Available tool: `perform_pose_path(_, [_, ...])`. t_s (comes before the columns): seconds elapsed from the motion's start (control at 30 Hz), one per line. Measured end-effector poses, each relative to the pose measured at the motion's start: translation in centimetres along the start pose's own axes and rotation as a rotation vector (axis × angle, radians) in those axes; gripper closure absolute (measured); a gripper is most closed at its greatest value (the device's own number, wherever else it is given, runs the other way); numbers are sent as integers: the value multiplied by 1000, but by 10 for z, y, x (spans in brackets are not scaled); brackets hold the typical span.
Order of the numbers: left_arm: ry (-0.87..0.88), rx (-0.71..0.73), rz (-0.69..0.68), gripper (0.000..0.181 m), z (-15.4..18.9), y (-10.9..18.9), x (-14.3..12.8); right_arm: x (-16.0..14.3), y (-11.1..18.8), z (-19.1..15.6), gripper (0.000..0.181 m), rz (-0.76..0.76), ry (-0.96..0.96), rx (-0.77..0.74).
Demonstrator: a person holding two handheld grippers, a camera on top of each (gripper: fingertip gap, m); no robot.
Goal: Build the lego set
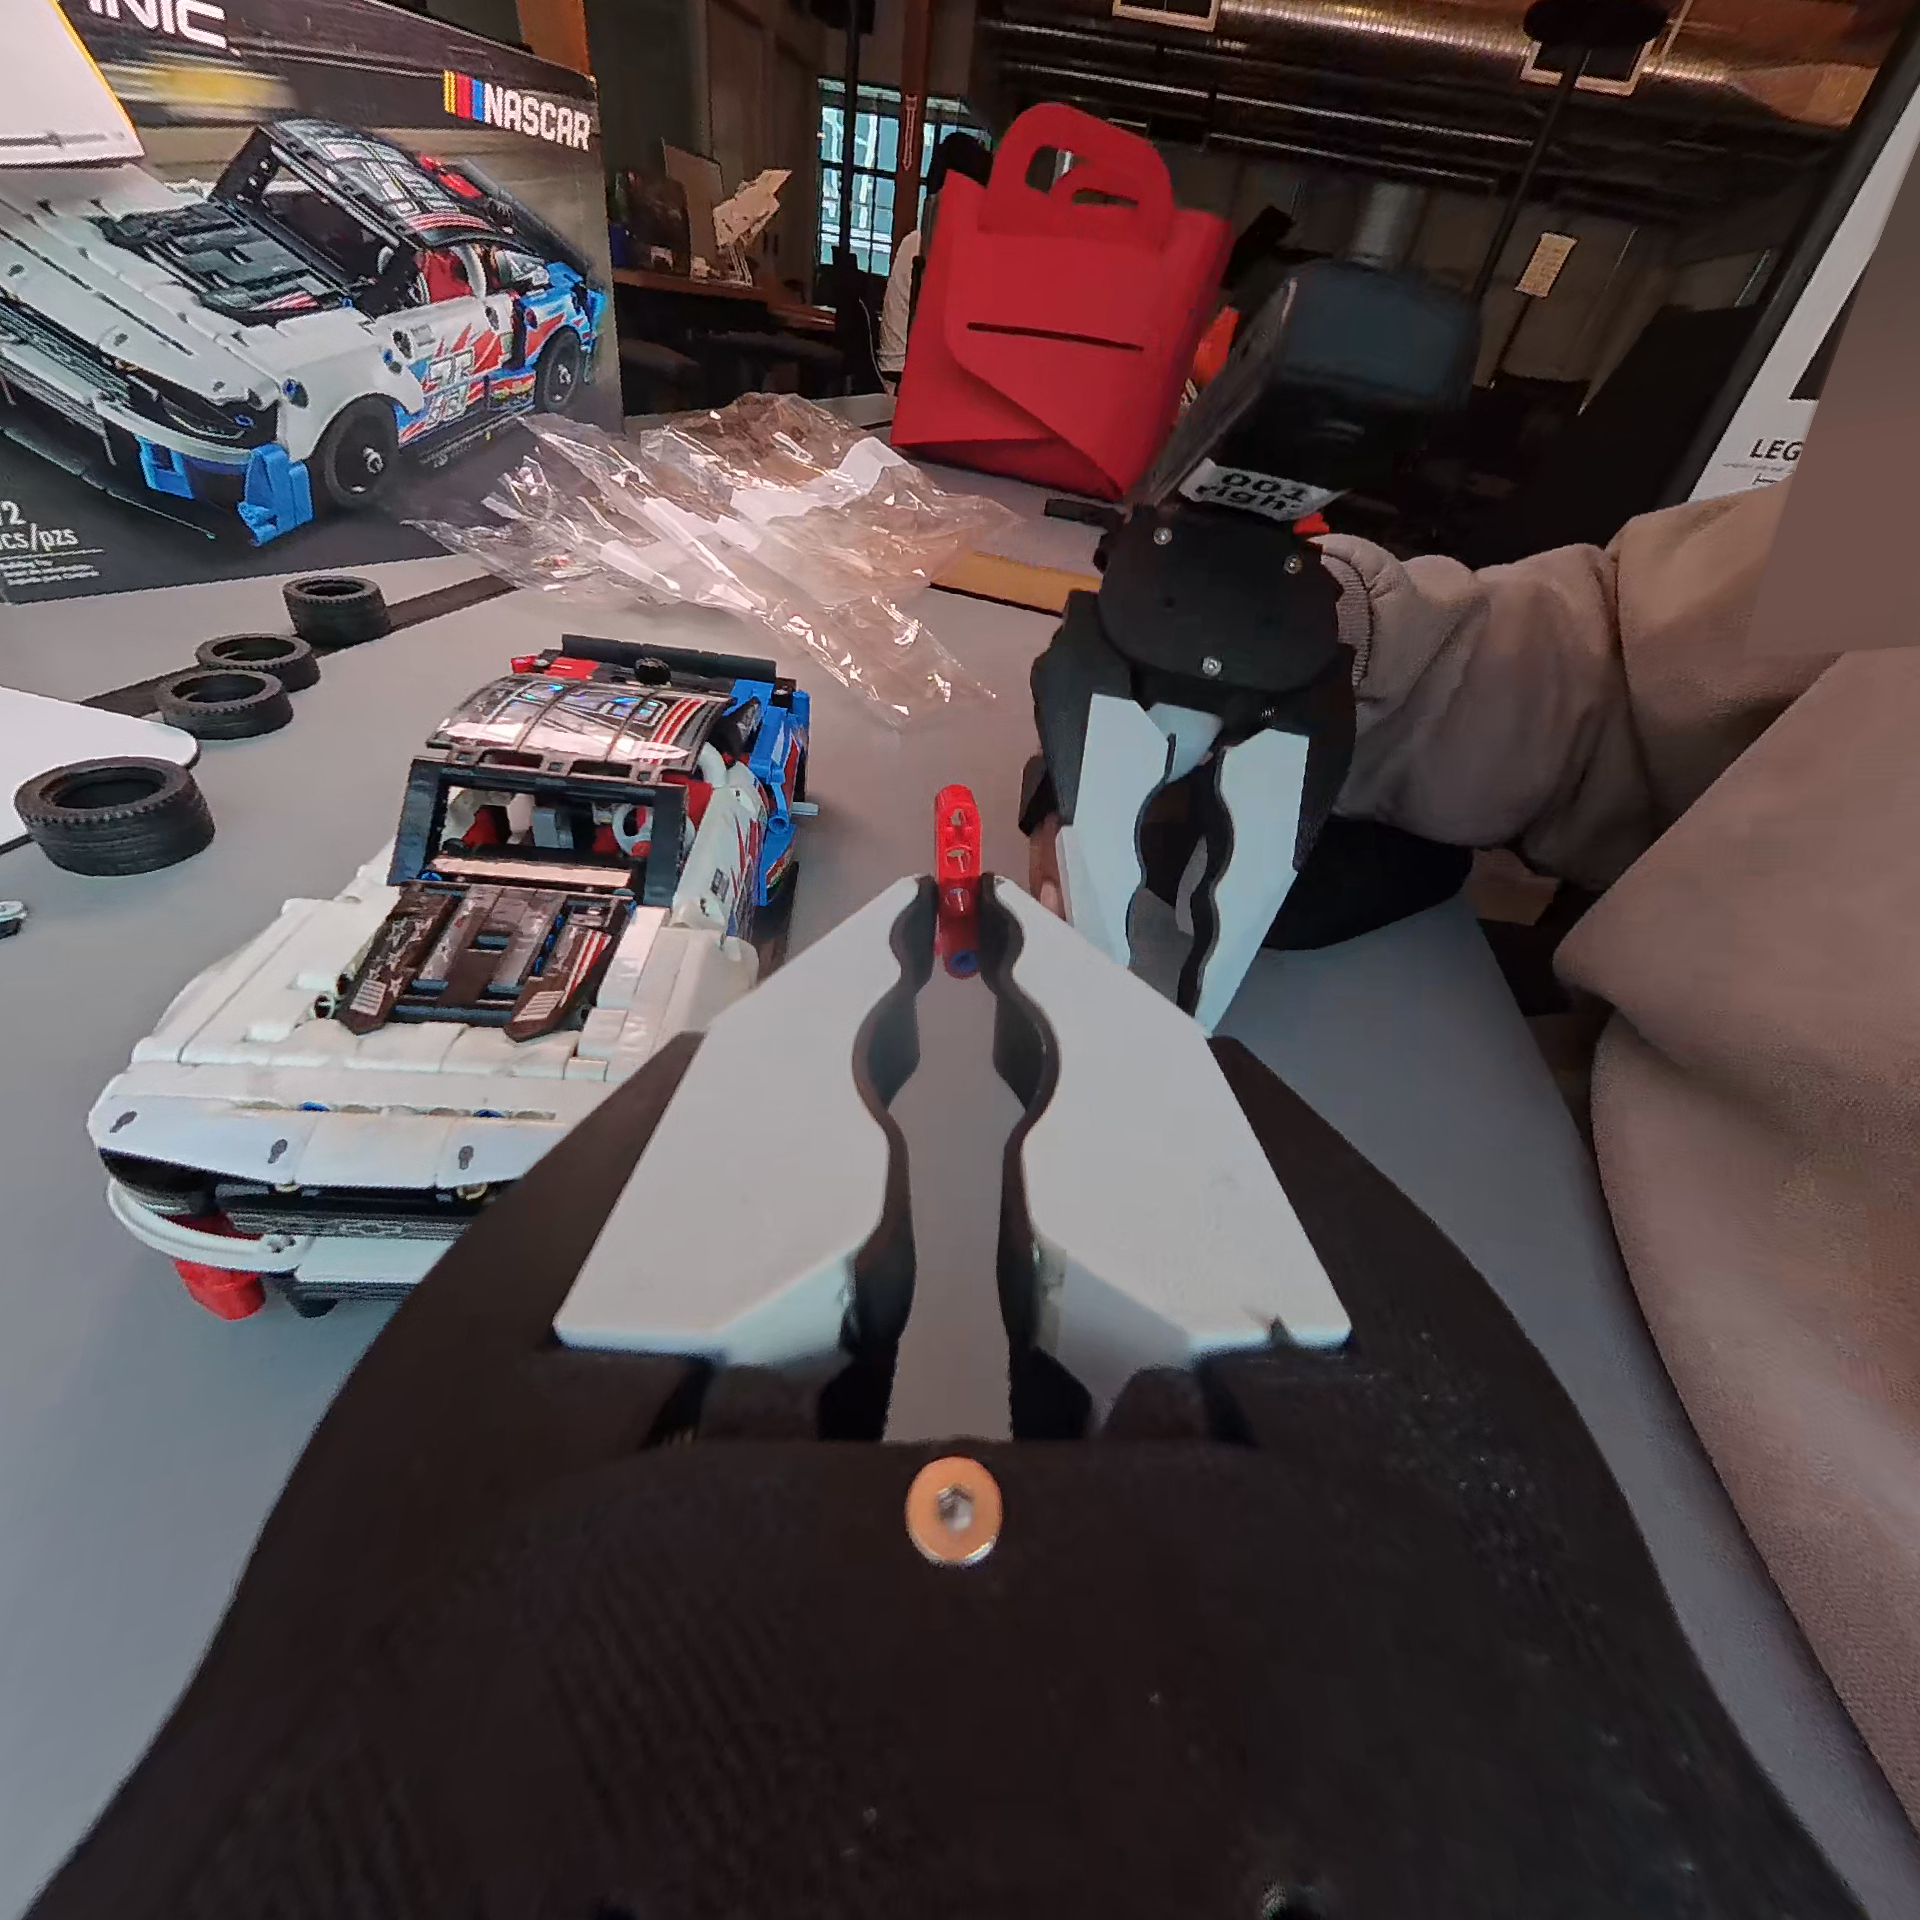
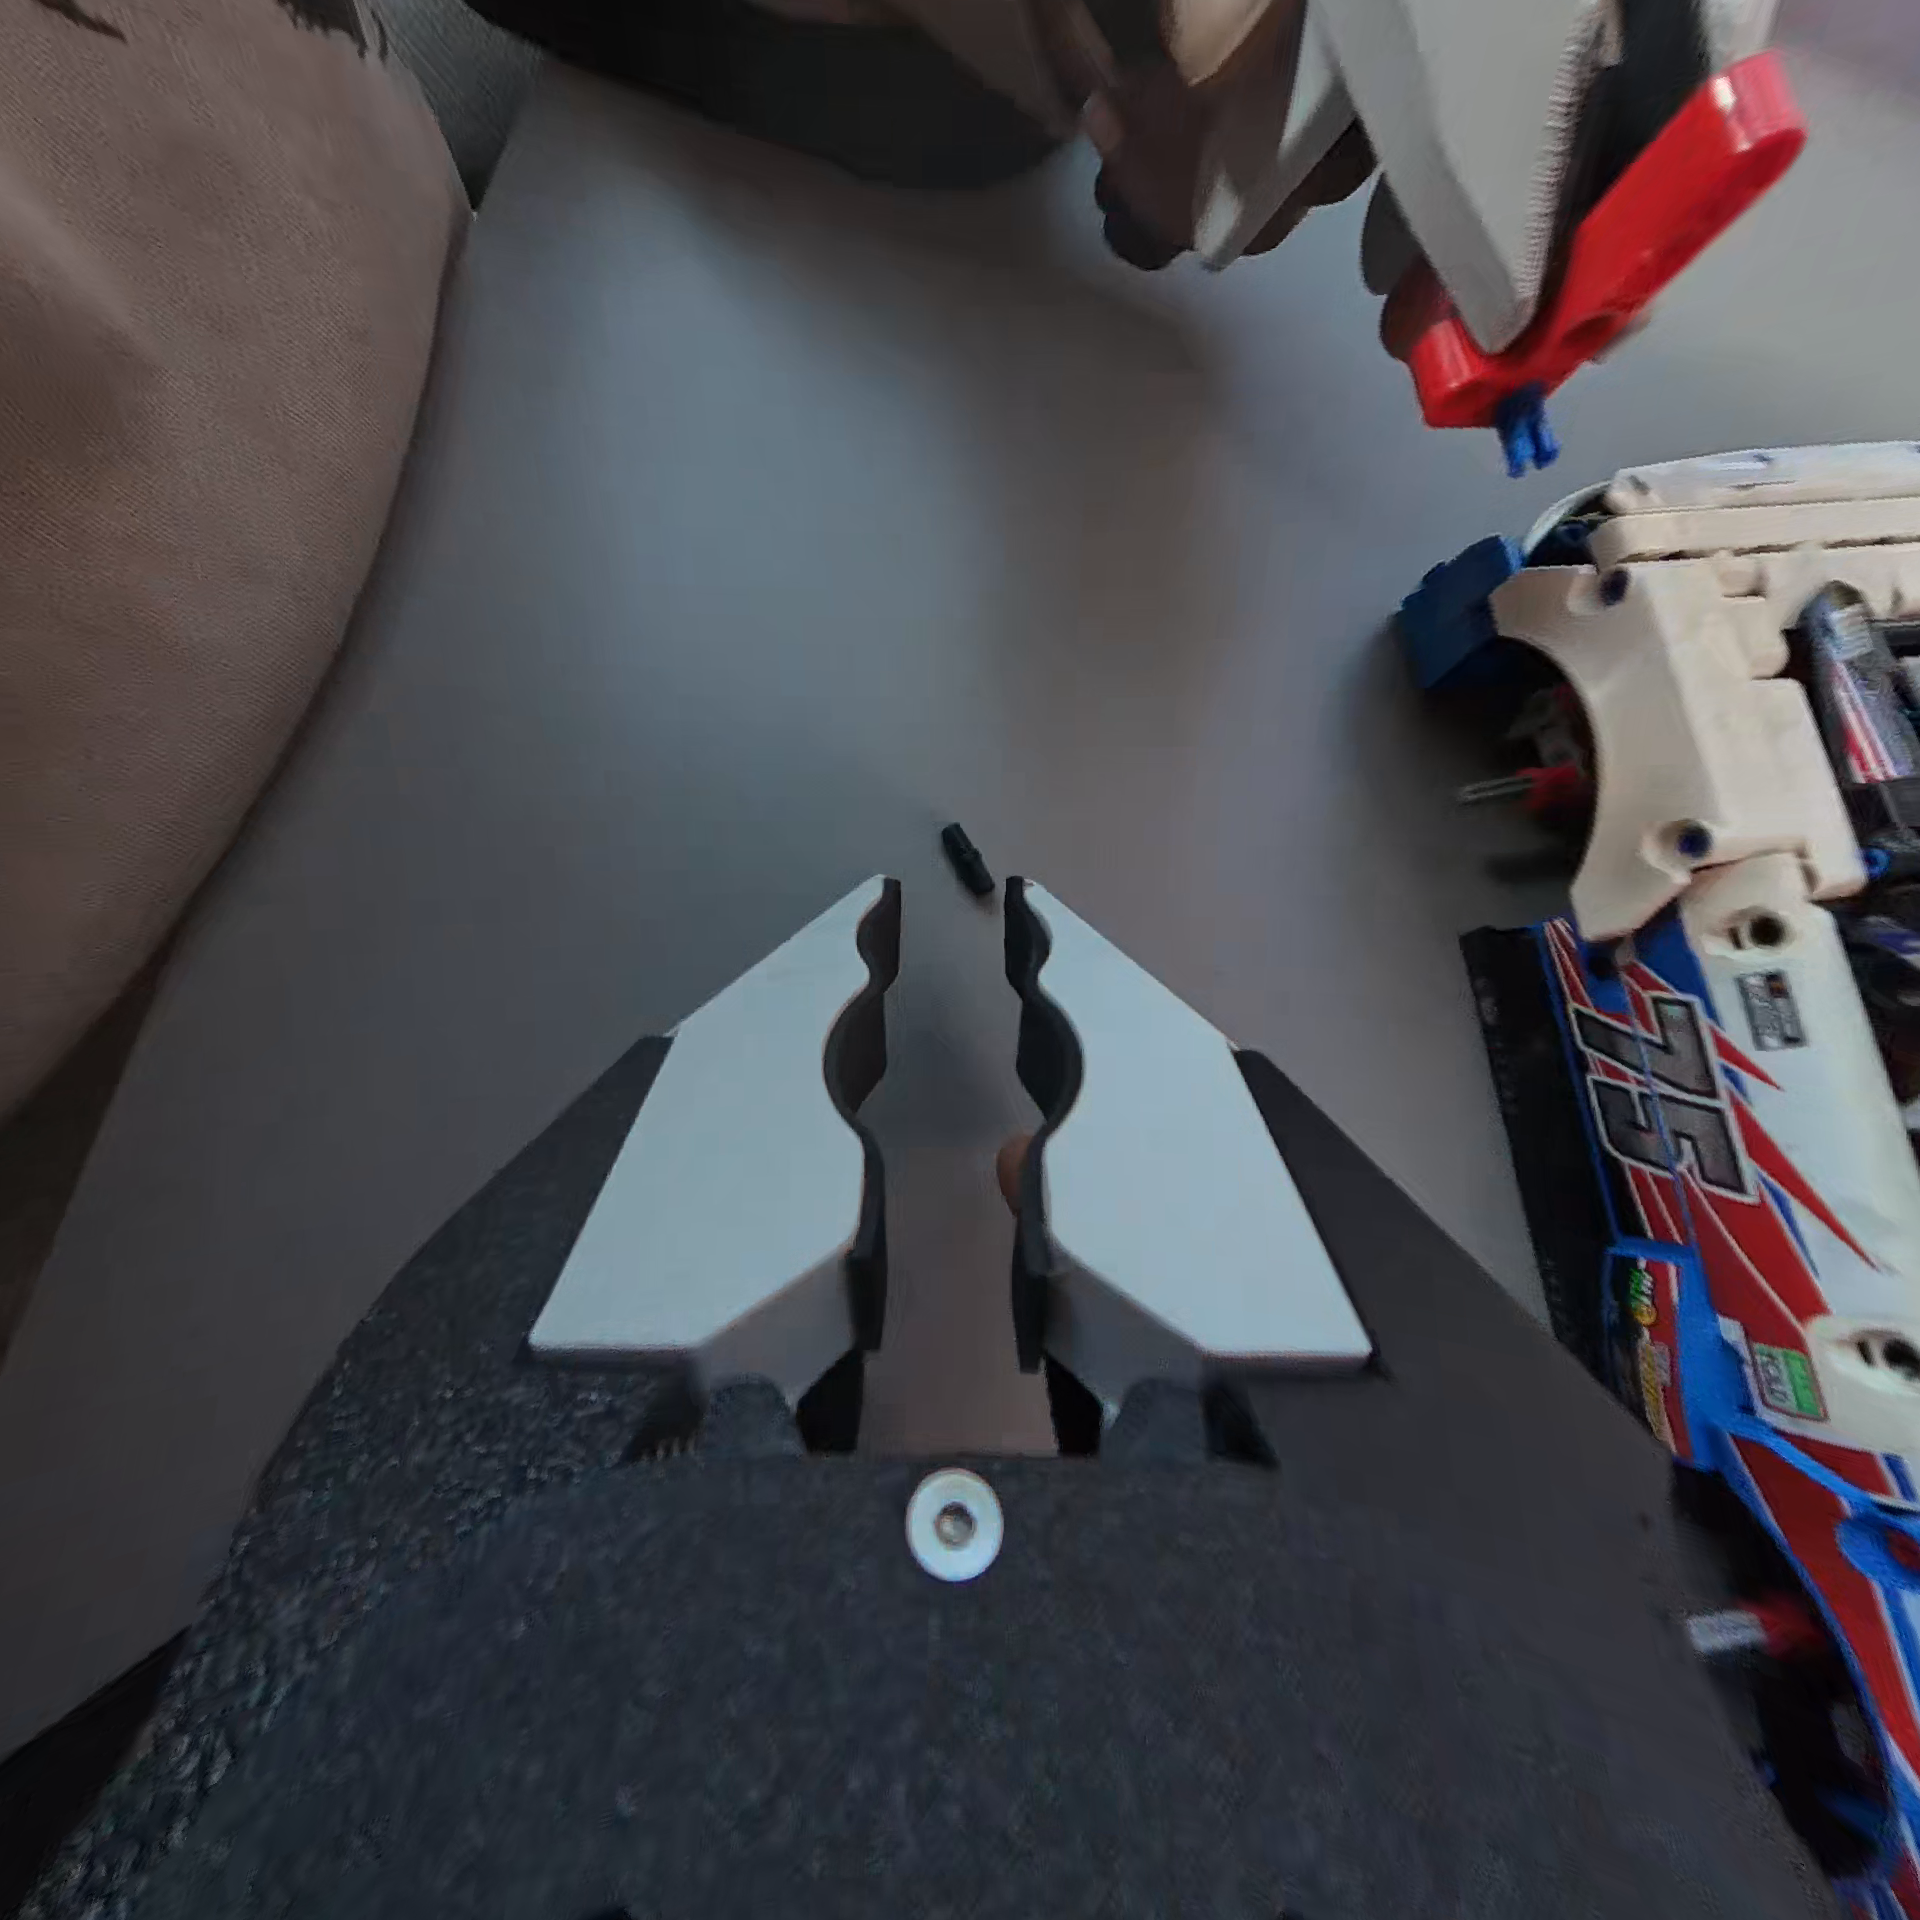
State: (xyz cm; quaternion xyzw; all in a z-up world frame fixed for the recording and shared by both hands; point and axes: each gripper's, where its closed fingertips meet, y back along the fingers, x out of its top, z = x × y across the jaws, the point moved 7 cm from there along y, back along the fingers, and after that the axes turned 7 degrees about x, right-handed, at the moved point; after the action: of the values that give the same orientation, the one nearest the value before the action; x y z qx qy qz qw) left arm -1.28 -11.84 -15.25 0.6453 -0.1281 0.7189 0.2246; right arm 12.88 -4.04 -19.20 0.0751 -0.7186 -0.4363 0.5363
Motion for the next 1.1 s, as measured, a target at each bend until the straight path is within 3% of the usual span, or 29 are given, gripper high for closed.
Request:
perform_pose_path(0.27, [-17, 1, -52, 176, 0, -2, -7, 3, -18, 11, 166, -141, 41, 84])
perform_pose_path(0.5, [-18, -28, -98, 176, 3, -4, -11, 7, -22, 9, 179, -152, 25, 79])
perform_pose_path(0.57, [-13, -34, -122, 176, 3, -4, -13, 4, -18, 12, 179, -128, 9, 7])
perform_pose_path(0.73, [9, -70, -173, 176, 5, -7, -19, 15, 17, 32, 178, 165, -60, -209])
perform_pose_path(0.87, [2, -102, -201, 176, 8, -11, -24, 27, 18, 33, 178, 269, -111, -167])
perform_pose_path(1.1, [-64, -129, -258, 176, 16, -15, -29, 22, 10, 28, 178, 276, -98, -116])
